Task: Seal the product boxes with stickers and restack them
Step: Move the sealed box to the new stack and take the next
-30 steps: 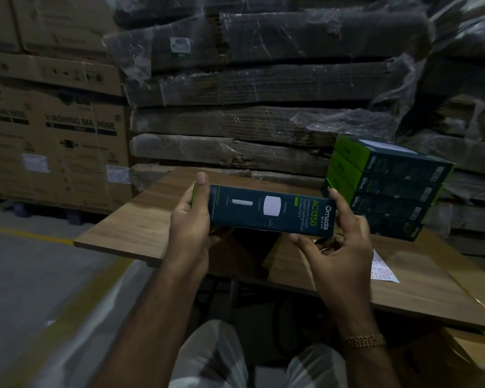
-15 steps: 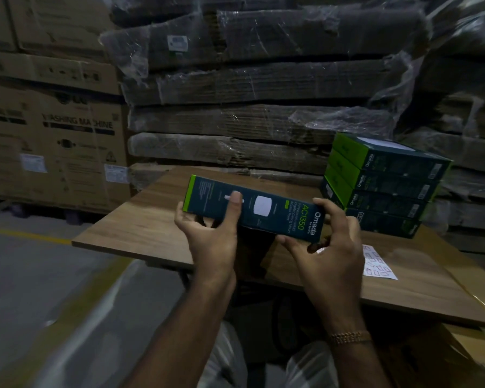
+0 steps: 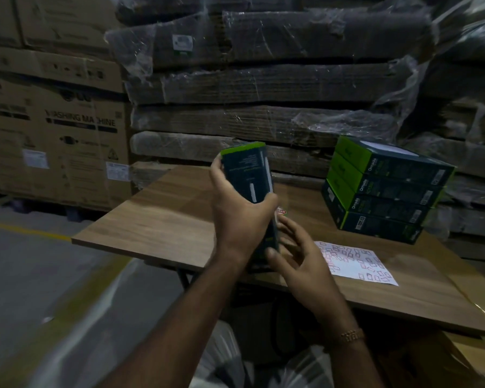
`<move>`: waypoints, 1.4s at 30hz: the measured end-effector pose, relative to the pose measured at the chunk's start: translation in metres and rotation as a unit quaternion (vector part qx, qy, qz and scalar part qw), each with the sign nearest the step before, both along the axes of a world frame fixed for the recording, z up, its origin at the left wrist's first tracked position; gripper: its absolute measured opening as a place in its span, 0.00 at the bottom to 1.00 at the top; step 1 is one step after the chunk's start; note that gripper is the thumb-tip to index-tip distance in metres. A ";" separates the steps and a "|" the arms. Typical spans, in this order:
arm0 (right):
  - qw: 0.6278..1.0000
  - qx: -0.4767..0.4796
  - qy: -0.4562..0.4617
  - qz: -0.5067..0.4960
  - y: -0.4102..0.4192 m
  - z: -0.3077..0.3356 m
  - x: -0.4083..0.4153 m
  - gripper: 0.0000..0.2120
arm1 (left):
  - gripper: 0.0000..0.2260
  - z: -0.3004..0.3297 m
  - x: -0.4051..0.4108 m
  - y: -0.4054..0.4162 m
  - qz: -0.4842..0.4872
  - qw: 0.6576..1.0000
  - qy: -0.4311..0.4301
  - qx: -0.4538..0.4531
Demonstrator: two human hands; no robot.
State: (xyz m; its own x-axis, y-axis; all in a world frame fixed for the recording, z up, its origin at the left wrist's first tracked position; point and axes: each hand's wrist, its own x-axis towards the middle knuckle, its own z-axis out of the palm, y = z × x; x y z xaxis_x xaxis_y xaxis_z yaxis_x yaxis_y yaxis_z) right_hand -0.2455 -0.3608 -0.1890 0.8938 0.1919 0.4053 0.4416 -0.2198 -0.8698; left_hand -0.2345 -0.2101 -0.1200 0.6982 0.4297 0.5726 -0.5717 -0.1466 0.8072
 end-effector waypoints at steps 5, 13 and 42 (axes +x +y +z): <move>0.989 0.121 0.078 0.027 0.004 0.016 0.005 0.37 | 0.51 0.016 0.006 0.018 -0.030 0.974 -0.001 0.224; 0.983 0.168 -0.010 -0.069 0.000 0.052 0.015 0.52 | 0.51 0.028 0.005 0.027 -0.147 0.881 0.014 0.450; 0.931 -0.098 0.023 -0.350 -0.042 -0.061 0.049 0.18 | 0.31 -0.118 0.054 0.059 0.004 0.931 0.083 0.355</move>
